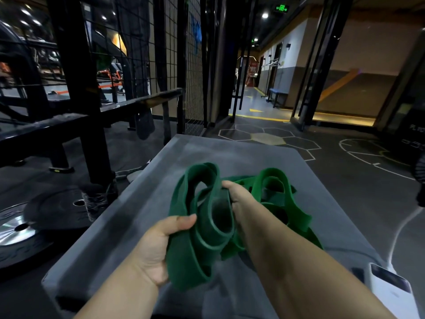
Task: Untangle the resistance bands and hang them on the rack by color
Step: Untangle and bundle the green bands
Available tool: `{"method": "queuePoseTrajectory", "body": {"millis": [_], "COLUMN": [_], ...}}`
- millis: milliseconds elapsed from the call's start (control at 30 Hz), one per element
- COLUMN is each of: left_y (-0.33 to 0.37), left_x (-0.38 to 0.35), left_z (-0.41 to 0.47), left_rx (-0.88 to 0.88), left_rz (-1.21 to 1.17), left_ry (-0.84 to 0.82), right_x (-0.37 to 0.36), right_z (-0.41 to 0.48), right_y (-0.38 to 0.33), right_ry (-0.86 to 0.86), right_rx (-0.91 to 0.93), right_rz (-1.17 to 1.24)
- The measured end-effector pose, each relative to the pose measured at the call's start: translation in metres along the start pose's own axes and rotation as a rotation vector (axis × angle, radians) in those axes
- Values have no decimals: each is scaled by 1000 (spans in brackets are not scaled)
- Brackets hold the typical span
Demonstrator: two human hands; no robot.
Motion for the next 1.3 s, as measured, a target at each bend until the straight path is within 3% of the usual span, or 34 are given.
{"method": "queuePoseTrajectory", "body": {"millis": [167,367,600,700,800,900,967,1033,1100,1200,1300], "left_y": [5,16,46,53,58,60,56,47,33,5,-20], "left_x": [18,35,40,36,30,23,20,17,13,3,-2], "left_z": [2,6,-7,-18,-30,-42,-48,-51,-50,-48,-44], "left_rx": [12,-84,-195,-196,-213,-219,-199,-153,-66,72,183], "left_rz": [79,100,153,244,353,479,538,579,632,767,904], "left_ry": [134,294,295,275,241,192,180,180,161,113,62], "right_x": [-9,-45,-60,-36,-19,-6,11,16,13,4,7], "right_z": [-25,-73,-108,-110,-119,-132,-137,-145,-163,-187,-202], "right_y": [-43,-85,-51,-26,2,31,39,33,22,33,39], "right_ry": [-47,-228,-457,-383,-354,-259,-96,75,150,-25,50], "right_rx": [159,428,435,349,226,51,-58,22,242,345,436], "right_rz": [-176,-408,-517,-549,-743,-1099,-1509,-1725,-1467,-689,-601]}}
Point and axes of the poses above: each hand's wrist, its own z-axis towards the middle knuckle, its own x-axis out of the back of the hand, y = z × x, the point moved 7 cm from there along z, towards the middle knuckle, and after that the axes turned 7 degrees about -y, right-handed, at the moved point
